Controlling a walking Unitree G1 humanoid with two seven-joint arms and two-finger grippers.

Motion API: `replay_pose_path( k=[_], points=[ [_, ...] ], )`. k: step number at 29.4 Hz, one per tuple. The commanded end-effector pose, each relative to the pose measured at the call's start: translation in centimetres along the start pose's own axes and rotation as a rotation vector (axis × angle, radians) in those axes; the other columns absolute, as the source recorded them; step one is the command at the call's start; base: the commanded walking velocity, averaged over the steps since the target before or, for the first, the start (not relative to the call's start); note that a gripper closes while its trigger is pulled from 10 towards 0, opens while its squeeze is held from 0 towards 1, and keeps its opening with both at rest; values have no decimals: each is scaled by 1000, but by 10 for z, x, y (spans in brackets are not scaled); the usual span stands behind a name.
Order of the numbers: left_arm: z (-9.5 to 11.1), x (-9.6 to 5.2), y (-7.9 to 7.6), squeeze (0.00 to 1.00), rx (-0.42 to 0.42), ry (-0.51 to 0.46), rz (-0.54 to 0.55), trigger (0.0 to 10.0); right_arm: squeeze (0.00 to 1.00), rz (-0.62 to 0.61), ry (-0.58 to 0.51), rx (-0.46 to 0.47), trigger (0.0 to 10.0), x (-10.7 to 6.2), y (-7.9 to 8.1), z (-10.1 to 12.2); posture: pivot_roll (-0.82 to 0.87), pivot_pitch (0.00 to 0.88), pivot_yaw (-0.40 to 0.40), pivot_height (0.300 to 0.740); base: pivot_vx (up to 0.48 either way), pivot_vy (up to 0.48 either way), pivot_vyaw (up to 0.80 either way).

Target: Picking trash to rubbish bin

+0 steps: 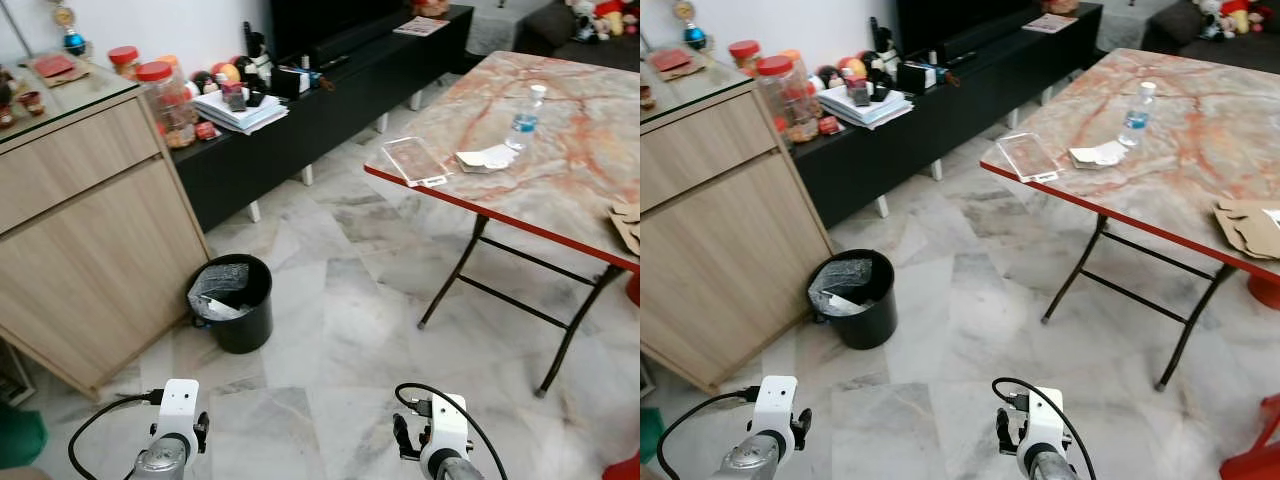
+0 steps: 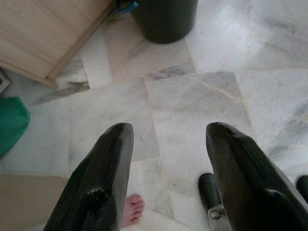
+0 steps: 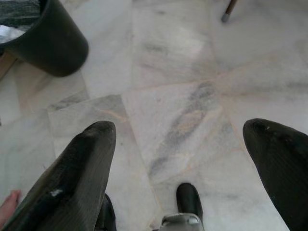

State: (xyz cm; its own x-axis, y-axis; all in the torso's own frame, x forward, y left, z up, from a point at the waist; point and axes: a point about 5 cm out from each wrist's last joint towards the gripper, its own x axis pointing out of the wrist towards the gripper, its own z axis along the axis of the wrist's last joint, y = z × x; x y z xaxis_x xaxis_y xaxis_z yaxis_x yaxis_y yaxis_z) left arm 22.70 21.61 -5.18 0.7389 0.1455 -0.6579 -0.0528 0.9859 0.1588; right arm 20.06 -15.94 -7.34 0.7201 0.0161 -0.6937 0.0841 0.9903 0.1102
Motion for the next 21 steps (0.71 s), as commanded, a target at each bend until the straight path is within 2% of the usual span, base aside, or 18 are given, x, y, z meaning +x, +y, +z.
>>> replay_pose_path(
  k=[1, 16, 21],
  points=[
    [-2, -1, 2, 0, -1, 7, 14, 10000, 0, 5, 3, -4, 10000, 1, 2, 1, -61, 0, 66, 740, 0, 0, -781],
    [-9, -3, 8, 0, -5, 12, 46, 10000, 0, -15, -5, 1, 10000, 0, -4, 1, -83, 1, 68, 740, 0, 0, -781],
    [-6, -2, 7, 0, 24, 6, 56, 10000, 0, -20, -2, 0, 10000, -1, -7, -1, -89, 11, 71, 740, 0, -118, -779]
  ],
)
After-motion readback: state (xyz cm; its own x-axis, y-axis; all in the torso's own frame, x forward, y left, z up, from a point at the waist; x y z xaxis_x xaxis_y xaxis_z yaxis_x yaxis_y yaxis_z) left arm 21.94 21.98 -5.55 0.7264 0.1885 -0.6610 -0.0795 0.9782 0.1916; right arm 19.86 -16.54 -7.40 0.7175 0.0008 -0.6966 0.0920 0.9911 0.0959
